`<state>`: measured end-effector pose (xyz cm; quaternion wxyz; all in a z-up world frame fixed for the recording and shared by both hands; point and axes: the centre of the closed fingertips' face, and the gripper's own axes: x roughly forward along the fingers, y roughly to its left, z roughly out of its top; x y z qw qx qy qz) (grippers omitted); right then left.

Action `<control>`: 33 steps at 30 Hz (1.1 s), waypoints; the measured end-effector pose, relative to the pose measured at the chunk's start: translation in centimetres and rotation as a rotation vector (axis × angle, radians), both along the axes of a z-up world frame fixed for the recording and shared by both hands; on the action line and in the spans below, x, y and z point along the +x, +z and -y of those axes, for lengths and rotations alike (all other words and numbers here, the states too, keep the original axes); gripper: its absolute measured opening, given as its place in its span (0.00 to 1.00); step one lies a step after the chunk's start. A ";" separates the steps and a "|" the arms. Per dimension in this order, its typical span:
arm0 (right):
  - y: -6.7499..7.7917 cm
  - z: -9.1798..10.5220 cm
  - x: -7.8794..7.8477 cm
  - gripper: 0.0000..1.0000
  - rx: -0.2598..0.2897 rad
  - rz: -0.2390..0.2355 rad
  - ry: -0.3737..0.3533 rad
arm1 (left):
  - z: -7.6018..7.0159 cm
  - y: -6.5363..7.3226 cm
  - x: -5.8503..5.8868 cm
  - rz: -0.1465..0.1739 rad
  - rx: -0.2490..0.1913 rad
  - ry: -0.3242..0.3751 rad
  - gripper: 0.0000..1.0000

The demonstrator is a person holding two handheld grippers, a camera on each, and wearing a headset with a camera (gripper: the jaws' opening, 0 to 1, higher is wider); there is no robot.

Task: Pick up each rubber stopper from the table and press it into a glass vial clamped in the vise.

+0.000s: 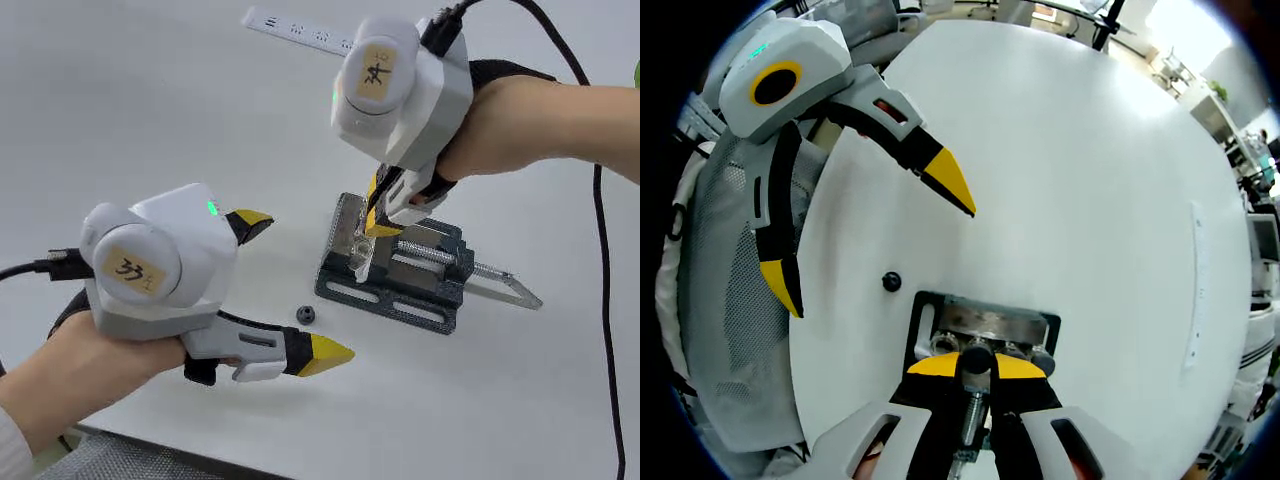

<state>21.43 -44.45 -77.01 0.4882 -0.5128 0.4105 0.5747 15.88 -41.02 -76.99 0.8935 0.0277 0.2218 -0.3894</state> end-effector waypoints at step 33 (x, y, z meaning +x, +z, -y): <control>0.6 0.4 0.1 0.12 0.059 -0.027 0.013 | -0.1 0.3 0.1 -0.005 0.008 -0.008 0.92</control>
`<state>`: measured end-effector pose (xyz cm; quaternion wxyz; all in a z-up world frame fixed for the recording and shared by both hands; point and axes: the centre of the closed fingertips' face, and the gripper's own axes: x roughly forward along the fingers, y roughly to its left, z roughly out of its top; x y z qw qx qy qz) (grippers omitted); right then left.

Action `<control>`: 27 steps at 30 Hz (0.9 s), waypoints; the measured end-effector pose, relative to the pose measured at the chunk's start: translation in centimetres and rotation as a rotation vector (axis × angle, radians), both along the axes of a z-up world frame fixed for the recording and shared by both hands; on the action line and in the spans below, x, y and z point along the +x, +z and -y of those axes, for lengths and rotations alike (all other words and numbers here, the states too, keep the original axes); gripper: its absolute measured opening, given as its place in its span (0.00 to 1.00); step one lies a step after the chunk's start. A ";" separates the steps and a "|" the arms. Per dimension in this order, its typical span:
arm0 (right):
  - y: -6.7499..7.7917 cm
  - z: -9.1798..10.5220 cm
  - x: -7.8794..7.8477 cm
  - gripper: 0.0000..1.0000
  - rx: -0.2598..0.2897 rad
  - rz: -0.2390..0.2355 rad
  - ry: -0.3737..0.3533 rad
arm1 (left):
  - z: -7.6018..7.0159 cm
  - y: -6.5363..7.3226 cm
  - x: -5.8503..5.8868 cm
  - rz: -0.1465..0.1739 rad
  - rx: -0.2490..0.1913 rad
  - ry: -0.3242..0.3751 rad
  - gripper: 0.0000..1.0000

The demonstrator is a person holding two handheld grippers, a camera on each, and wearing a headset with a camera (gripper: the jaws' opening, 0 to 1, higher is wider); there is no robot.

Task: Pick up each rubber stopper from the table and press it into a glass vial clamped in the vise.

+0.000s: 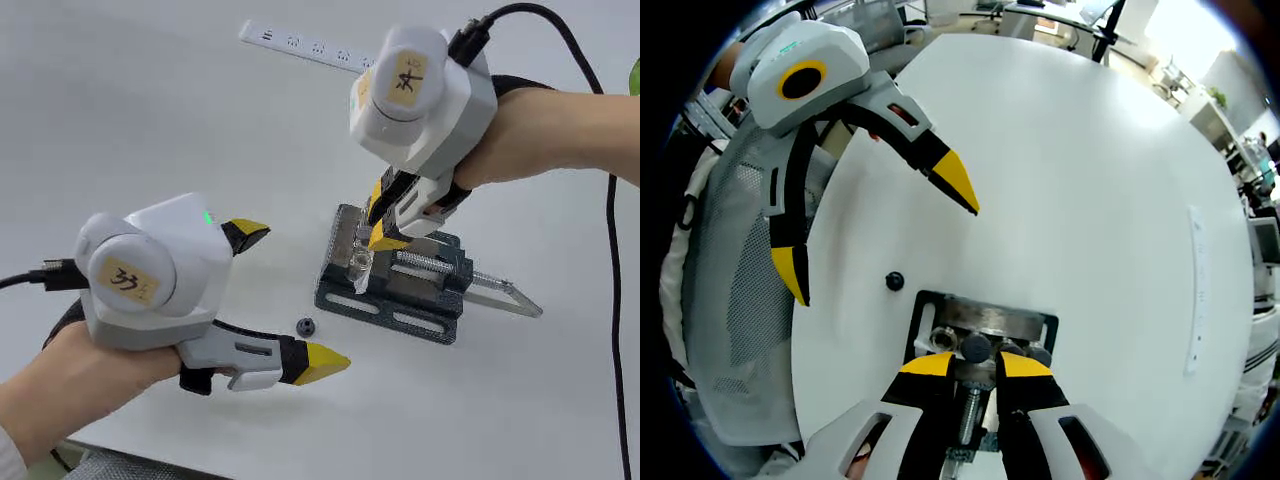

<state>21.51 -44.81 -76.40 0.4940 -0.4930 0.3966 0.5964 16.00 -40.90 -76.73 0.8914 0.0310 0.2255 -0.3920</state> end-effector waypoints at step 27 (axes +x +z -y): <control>0.4 -0.6 0.3 0.00 0.056 -0.062 -0.046 | -0.3 -0.3 0.0 -0.008 0.001 0.006 0.91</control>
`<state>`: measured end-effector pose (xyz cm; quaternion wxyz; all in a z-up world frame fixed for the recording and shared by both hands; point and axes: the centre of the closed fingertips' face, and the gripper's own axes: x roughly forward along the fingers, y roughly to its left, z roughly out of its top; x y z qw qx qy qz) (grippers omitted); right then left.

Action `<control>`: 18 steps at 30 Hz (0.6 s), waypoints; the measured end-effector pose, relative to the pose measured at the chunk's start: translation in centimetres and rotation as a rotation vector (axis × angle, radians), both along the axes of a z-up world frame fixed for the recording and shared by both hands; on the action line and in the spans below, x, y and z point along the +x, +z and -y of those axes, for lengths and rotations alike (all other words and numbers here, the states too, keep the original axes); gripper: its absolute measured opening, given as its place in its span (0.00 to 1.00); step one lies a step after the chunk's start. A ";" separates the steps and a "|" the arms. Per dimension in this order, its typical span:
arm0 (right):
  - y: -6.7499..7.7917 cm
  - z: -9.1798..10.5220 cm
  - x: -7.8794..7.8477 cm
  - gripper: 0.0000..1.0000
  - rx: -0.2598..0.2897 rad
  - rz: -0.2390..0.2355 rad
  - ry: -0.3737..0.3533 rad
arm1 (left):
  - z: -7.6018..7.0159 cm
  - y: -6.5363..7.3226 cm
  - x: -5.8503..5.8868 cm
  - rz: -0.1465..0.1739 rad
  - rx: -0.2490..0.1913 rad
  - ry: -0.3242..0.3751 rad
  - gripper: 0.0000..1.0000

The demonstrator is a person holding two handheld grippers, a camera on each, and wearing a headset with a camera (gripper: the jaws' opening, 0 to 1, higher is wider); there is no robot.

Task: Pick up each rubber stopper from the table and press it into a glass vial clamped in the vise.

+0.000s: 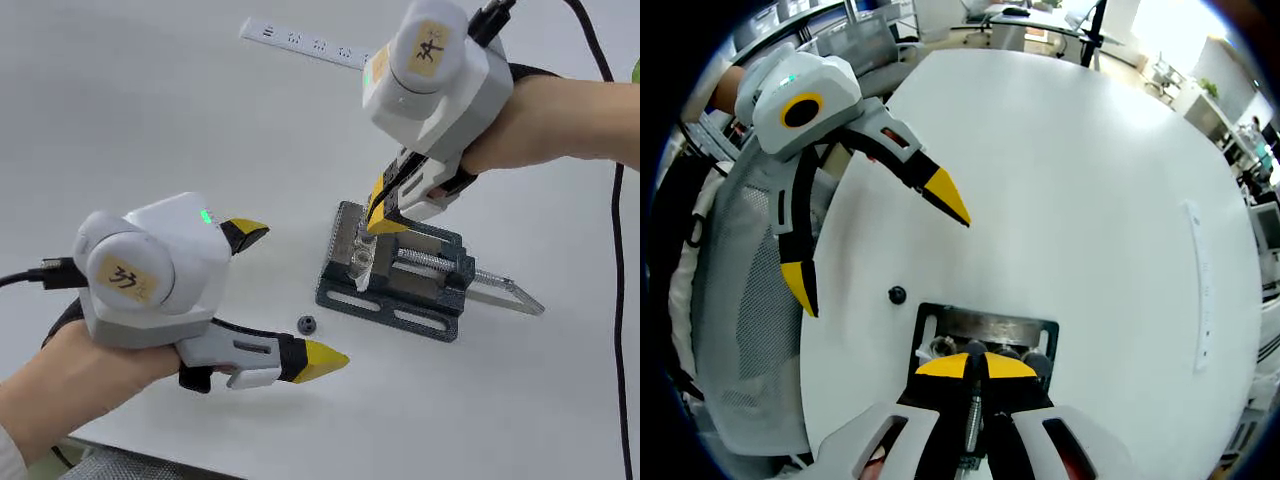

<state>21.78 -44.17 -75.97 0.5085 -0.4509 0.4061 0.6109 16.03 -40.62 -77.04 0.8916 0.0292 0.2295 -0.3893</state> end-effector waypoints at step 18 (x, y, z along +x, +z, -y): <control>-0.4 0.2 -0.2 0.00 -0.001 -0.037 -0.030 | 0.0 -0.2 -0.1 -0.007 -0.004 0.004 0.90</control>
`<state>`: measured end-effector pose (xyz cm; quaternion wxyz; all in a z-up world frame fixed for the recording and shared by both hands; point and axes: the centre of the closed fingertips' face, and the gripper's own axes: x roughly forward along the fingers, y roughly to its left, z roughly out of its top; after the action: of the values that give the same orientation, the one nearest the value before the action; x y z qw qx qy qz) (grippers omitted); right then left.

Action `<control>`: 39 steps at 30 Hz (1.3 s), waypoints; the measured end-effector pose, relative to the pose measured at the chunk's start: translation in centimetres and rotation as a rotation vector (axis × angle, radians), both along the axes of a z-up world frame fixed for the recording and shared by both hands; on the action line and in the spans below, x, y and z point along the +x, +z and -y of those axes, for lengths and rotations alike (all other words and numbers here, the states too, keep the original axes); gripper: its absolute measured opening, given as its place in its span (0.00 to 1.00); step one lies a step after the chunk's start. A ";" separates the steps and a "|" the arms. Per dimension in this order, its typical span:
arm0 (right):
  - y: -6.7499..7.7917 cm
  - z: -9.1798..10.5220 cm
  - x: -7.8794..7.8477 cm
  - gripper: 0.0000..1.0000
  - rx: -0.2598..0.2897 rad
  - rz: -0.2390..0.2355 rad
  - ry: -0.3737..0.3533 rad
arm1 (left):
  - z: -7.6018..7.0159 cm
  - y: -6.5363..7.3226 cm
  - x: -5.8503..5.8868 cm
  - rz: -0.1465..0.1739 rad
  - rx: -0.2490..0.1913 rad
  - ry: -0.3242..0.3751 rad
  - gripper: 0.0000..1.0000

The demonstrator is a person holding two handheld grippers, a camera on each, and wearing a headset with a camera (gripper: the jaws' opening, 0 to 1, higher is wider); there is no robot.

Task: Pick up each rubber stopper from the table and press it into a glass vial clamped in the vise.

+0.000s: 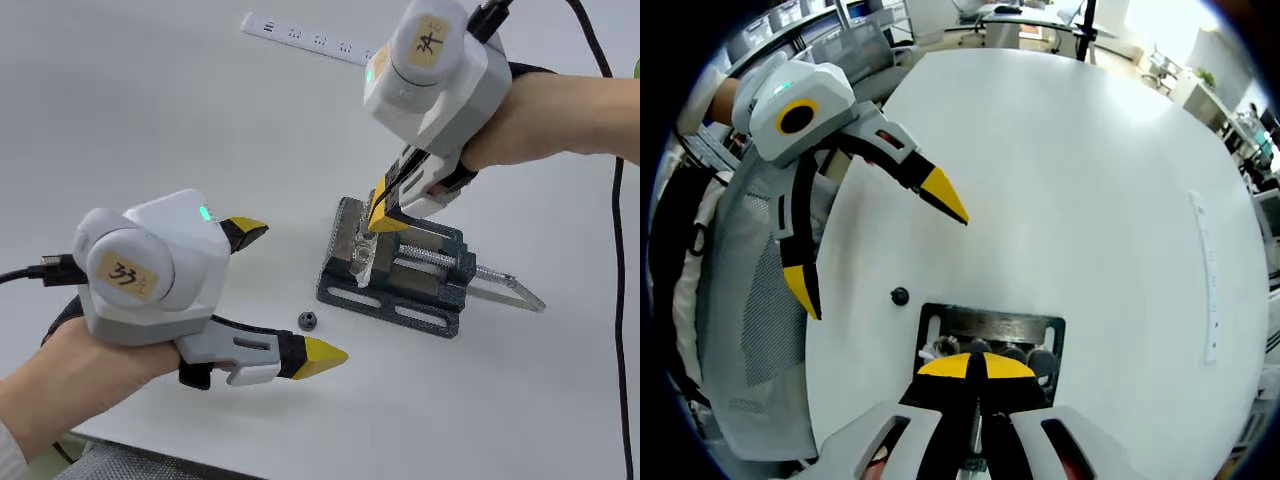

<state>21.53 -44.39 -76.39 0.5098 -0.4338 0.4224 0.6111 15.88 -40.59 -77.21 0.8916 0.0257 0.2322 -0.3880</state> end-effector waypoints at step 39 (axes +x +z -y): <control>-0.4 0.5 -0.1 0.00 0.088 -0.019 -0.055 | 0.3 0.3 0.3 0.003 -0.008 0.000 0.90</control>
<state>21.42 -44.93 -76.82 0.5411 -0.3932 0.4116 0.6191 16.17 -40.91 -76.89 0.8921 0.0225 0.2292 -0.3887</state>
